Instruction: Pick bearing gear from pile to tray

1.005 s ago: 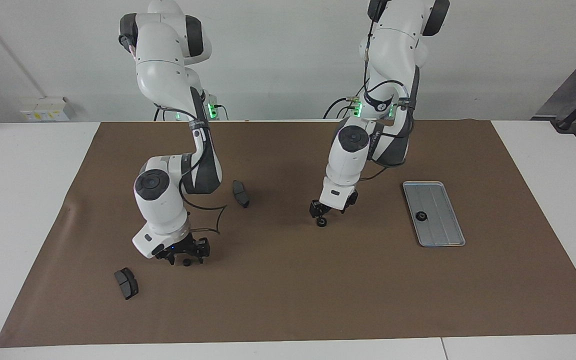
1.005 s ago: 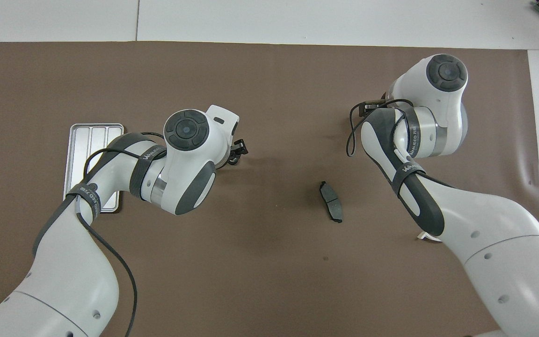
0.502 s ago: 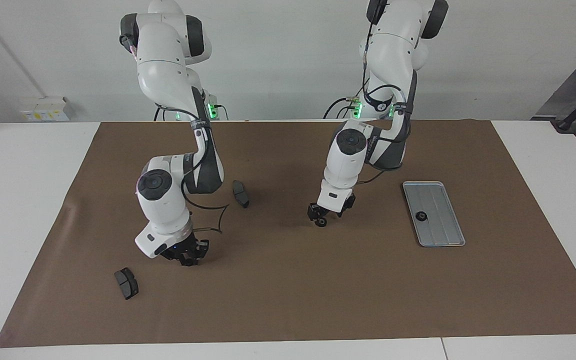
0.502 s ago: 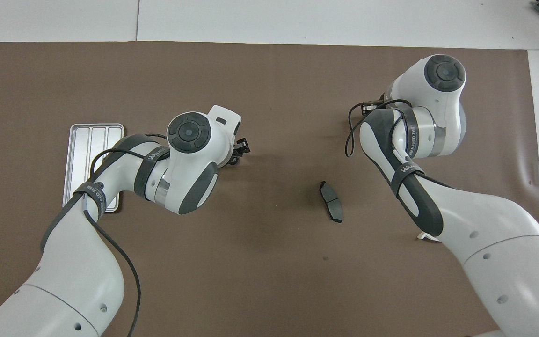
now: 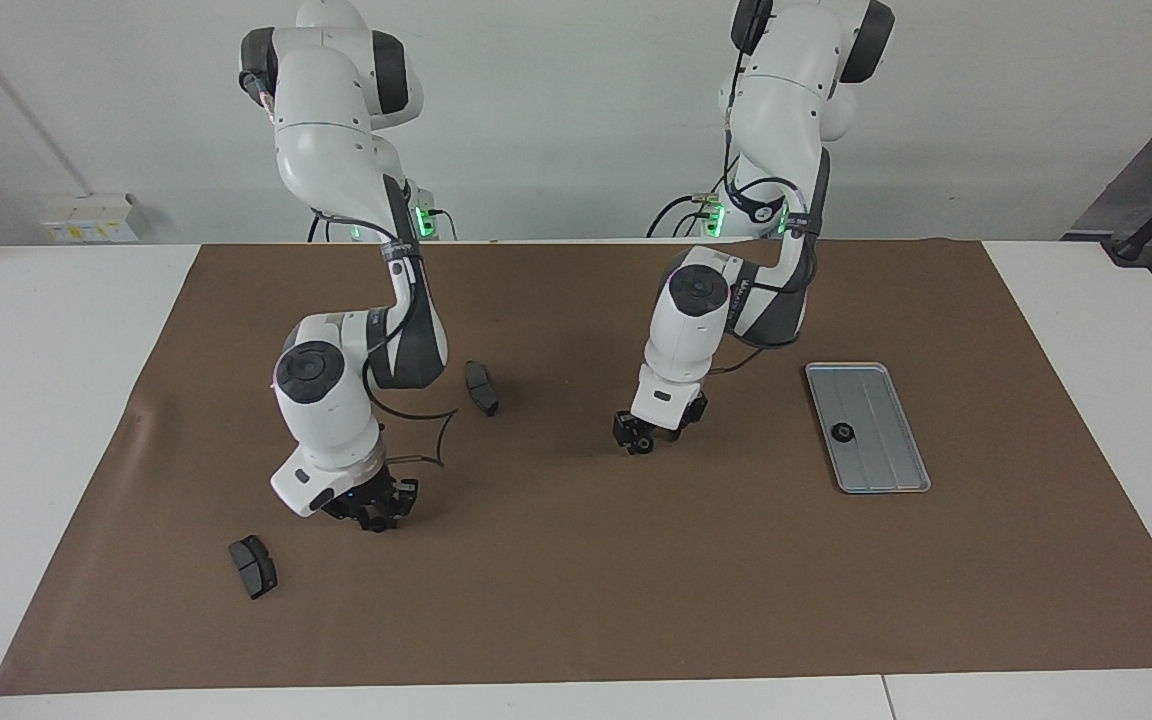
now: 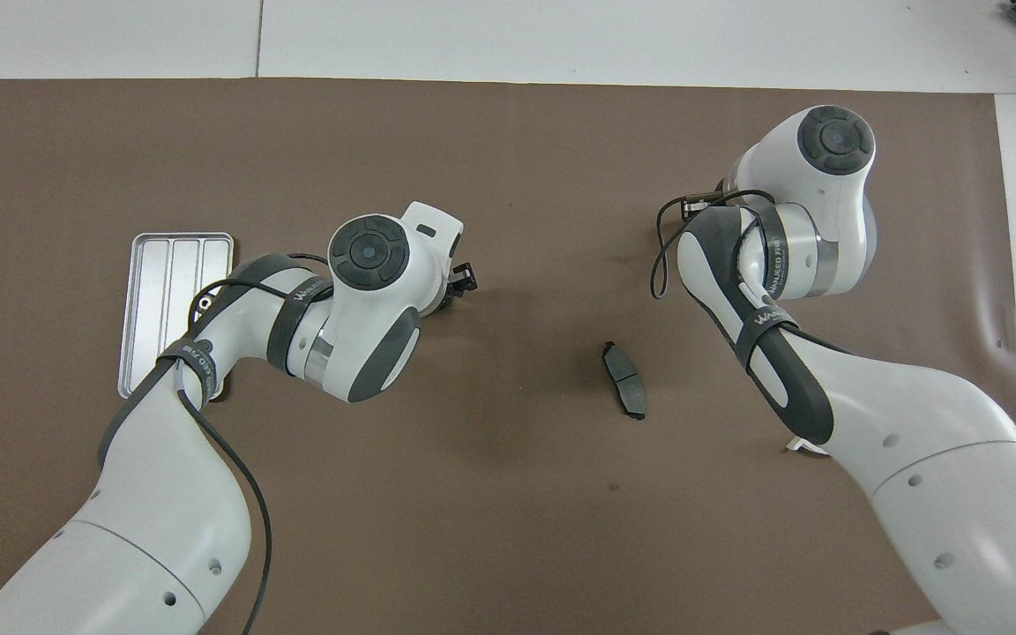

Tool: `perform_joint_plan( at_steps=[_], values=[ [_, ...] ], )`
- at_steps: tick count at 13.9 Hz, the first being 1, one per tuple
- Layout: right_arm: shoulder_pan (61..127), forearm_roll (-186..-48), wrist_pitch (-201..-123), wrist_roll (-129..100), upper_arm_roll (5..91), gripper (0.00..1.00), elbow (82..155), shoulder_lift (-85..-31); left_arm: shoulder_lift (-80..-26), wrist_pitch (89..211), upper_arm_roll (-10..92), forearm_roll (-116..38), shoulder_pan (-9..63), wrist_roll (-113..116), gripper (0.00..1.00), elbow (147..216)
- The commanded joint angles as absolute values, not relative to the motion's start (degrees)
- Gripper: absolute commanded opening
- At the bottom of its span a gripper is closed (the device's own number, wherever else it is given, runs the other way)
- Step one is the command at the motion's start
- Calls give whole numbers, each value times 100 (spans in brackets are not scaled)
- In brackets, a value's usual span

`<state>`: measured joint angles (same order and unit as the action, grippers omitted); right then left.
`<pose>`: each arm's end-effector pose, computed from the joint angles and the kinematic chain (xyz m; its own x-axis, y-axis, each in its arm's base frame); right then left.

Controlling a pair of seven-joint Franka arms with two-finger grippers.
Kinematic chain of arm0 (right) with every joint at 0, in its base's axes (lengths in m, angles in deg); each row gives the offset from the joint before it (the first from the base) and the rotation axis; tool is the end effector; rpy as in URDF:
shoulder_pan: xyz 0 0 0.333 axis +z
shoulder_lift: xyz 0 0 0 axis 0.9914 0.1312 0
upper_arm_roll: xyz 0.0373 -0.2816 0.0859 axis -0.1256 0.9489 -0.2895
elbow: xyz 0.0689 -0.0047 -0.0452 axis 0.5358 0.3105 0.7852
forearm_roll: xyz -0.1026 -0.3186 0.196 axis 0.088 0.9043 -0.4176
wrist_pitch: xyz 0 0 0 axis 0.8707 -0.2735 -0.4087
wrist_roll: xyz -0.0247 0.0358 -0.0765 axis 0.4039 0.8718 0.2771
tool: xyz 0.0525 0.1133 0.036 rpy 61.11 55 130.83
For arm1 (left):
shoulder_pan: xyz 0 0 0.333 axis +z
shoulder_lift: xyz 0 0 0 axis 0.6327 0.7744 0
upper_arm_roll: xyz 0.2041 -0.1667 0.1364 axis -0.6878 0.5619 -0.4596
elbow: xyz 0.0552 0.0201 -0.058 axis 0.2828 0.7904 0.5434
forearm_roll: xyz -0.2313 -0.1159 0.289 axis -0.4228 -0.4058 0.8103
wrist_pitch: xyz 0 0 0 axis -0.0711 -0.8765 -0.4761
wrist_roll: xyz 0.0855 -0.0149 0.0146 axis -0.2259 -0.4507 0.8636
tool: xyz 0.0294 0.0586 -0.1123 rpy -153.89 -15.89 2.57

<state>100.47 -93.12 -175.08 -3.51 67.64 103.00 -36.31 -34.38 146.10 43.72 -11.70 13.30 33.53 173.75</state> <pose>0.6948 0.0915 0.2553 0.9943 0.0268 0.1031 0.0238 -0.9992 0.0307 0.5574 -0.3414 0.2527 0.9663 0.2554 0.0334 0.2527 -0.9650 0.0699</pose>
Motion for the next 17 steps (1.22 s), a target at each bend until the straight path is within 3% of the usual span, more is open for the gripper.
perform_joint_plan(
  at_steps=[1, 2, 3, 4, 9, 15, 17],
  values=[
    [9987, -9276, -17463, -450, 6725, 39, 10287, -3608, -3109, 13621, 4299, -1060, 1165, 3413, 82, 16585],
    [9978, -9276, -17446, -450, 6716, 26, 10287, -3617, -3083, 13635, 4299, -1078, 1209, 3422, 82, 16427],
    [9986, -9293, -17454, -450, 6724, 7, 10287, -3617, -3083, 13679, 4299, -1087, 1209, 3422, 81, 16425],
    [9986, -9302, -17420, -441, 6716, 0, 10287, -3617, -3074, 13714, 4299, -1087, 1209, 3422, 78, 16425],
    [9978, -9311, -17252, -414, 6716, 0, 10199, -3670, -3074, 13934, 4299, -1095, 1209, 3431, 61, 16583],
    [9969, -9320, -16883, -397, 6716, 0, 10199, -3977, -3074, 13961, 4299, -1104, 1227, 3422, 58, 16645],
    [9969, -9320, -16857, -397, 6716, 0, 10207, -4012, -3074, 13961, 4299, -1104, 1262, 3422, 46, 16645]
  ],
)
